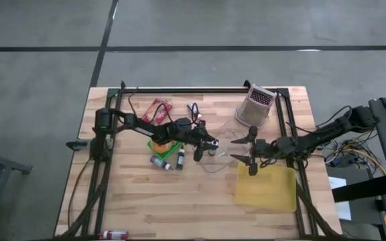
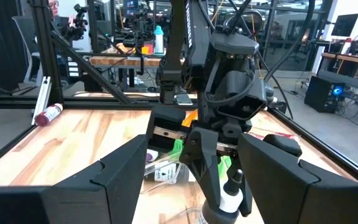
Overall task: Pick & Place Food Item
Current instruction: Put the bottom black food coloring bottle into the transparent bin
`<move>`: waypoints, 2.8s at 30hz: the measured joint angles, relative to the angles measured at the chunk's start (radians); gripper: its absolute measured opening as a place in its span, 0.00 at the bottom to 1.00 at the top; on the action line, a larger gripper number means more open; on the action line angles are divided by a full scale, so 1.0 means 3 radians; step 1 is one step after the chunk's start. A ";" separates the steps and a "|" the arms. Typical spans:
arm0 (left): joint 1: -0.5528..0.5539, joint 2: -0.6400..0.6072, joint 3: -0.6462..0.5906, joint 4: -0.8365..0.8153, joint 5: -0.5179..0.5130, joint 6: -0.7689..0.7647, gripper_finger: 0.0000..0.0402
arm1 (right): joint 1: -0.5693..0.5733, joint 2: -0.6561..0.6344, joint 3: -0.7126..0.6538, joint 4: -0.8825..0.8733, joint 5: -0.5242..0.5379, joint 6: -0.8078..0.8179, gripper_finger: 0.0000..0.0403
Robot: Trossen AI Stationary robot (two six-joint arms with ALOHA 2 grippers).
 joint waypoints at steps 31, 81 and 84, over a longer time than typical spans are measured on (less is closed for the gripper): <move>-0.0270 0.0522 0.0626 0.0120 -0.1148 -0.0052 0.28 | -0.0001 -0.0005 0.0006 0.0006 0.0009 -0.0036 0.61; -0.0349 0.0572 0.0694 -0.0151 -0.0794 -0.0004 0.50 | -0.0001 -0.0005 0.0000 -0.0003 0.0006 -0.0060 0.61; -0.0349 0.0568 0.0694 -0.0127 -0.0796 0.0031 0.50 | -0.0001 -0.0005 0.0000 -0.0004 0.0006 -0.0061 0.61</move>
